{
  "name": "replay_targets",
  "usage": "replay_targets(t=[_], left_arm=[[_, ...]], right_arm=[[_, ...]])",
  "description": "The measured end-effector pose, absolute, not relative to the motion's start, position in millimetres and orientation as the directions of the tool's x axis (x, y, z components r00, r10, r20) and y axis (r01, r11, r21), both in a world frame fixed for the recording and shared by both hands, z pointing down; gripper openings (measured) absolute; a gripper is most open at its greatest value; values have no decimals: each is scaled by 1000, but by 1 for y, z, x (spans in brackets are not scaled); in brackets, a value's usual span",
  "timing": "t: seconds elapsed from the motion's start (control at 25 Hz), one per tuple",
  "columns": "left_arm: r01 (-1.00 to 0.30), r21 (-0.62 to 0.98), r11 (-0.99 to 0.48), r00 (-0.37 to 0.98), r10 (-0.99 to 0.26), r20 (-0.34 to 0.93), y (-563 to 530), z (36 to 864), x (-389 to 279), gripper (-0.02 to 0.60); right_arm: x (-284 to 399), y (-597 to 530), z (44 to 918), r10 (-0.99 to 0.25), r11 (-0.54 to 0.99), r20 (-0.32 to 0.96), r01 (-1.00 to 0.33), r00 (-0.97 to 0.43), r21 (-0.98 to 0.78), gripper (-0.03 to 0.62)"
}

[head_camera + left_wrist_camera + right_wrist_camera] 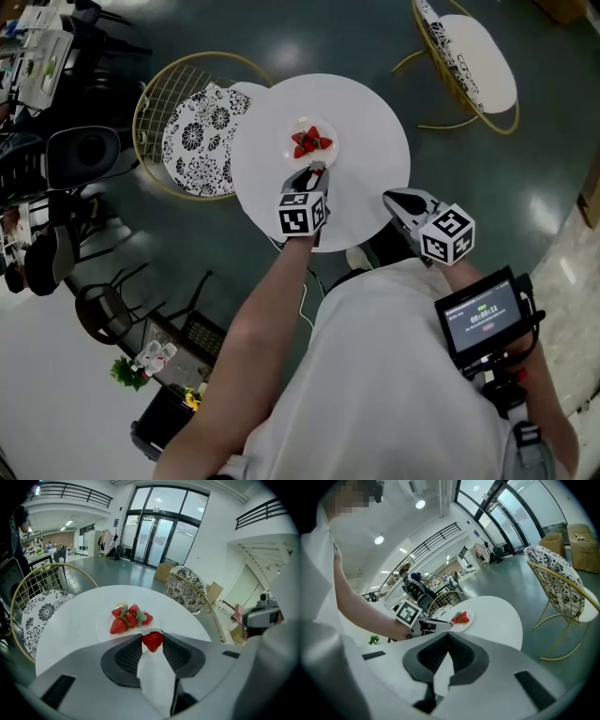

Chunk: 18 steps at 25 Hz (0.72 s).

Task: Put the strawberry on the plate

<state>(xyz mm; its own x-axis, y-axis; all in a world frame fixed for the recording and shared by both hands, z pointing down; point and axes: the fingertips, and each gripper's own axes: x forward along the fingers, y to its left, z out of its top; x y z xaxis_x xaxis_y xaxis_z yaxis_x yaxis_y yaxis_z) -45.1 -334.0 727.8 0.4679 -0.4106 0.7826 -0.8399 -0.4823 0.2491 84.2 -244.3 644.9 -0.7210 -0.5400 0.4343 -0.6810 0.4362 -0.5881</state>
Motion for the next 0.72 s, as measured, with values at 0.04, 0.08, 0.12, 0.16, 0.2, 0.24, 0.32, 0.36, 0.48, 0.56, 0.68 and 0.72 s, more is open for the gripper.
replay_targets(t=[0.04, 0.08, 0.12, 0.16, 0.2, 0.24, 0.32, 0.36, 0.48, 0.56, 0.68, 0.72], left_arm=[[-843, 247, -478, 463, -410, 786, -336, 730, -44, 144], [-846, 243, -474, 456, -410, 790, -337, 731, -44, 144], [-851, 237, -468, 446, -409, 796, -338, 732, -45, 144], [-857, 231, -461, 435, -405, 804, -339, 734, -47, 144], [-863, 226, -452, 423, -399, 813, -340, 735, -49, 144], [-868, 223, -445, 412, -392, 823, -341, 736, -50, 144], [-875, 213, -435, 393, -380, 837, -342, 738, -52, 144], [-879, 204, -432, 383, -380, 842, -343, 739, -53, 144], [-896, 176, -408, 348, -397, 849, -347, 743, -59, 144], [-909, 171, -380, 326, -396, 858, -348, 747, -64, 144], [-917, 166, -362, 310, -386, 869, -349, 752, -67, 146], [-917, 165, -364, 309, -386, 869, -349, 753, -67, 146]], right_arm=[[85, -244, 647, -540, 433, 436, -681, -720, -590, 6], [85, -243, 647, -540, 430, 437, -682, -719, -592, 6], [85, -242, 647, -541, 427, 438, -683, -718, -593, 6], [85, -242, 647, -541, 424, 440, -684, -717, -594, 6], [85, -242, 646, -541, 421, 442, -685, -715, -594, 6], [85, -243, 646, -542, 418, 443, -687, -714, -595, 6], [86, -244, 646, -544, 413, 446, -689, -711, -595, 6], [86, -244, 645, -545, 411, 446, -690, -710, -596, 6], [88, -245, 645, -548, 406, 446, -691, -707, -598, 6], [89, -245, 646, -549, 401, 449, -694, -705, -598, 6], [91, -243, 647, -548, 394, 459, -700, -699, -596, 6], [92, -243, 648, -549, 391, 461, -701, -697, -596, 6]])
